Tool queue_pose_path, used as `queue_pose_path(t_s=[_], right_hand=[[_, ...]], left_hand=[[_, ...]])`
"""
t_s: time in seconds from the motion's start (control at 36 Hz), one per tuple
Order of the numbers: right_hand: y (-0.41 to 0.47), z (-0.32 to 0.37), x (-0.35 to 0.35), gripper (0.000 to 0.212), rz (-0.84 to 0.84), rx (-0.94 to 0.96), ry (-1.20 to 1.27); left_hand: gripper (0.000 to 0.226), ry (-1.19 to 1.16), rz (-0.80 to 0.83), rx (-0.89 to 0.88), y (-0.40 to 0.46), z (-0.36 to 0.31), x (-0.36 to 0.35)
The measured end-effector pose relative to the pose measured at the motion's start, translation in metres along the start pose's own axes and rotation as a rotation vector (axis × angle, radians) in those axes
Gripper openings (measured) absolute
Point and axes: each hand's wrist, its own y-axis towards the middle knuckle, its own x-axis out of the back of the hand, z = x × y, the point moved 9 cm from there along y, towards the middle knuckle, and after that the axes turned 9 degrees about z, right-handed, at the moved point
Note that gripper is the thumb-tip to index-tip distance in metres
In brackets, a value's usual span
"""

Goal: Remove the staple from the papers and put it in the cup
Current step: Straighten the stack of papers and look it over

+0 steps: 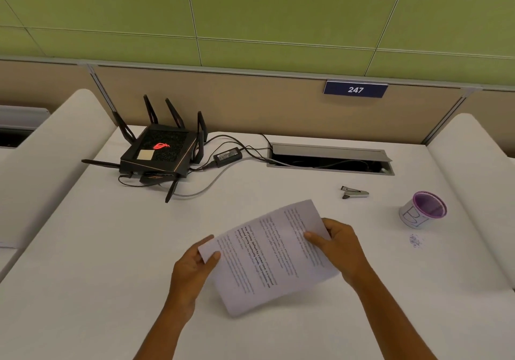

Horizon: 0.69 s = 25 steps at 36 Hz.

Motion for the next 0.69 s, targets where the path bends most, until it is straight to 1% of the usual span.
queue_pose_path(t_s=[0.08, 0.14, 0.22, 0.33, 0.47, 0.56, 0.69], right_hand=[[0.008, 0.011, 0.001, 0.011, 0.062, 0.003, -0.109], [0.012, 0.018, -0.001, 0.007, 0.109, 0.004, -0.158], [0.019, 0.026, -0.005, 0.004, 0.144, -0.005, -0.227], [0.026, 0.033, -0.015, 0.005, 0.204, -0.022, -0.315], [0.032, 0.038, -0.028, 0.010, 0.288, -0.015, -0.441], [0.034, 0.041, -0.032, 0.011, 0.313, -0.001, -0.496], [0.040, 0.040, -0.036, 0.012, 0.351, 0.001, -0.530]], left_hand=[[0.057, 0.084, -0.028, -0.054, 0.002, -0.008, 0.008], [0.059, 0.160, -0.010, -0.093, 0.004, -0.016, 0.004], [0.056, 0.238, 0.089, -0.128, 0.005, -0.030, -0.016], [0.059, 0.302, 0.223, -0.172, 0.008, -0.049, -0.054], [0.049, 0.347, 0.316, -0.165, 0.015, -0.066, -0.092], [0.040, 0.314, 0.355, -0.134, 0.017, -0.068, -0.107], [0.022, 0.319, 0.350, -0.109, 0.019, -0.066, -0.118]])
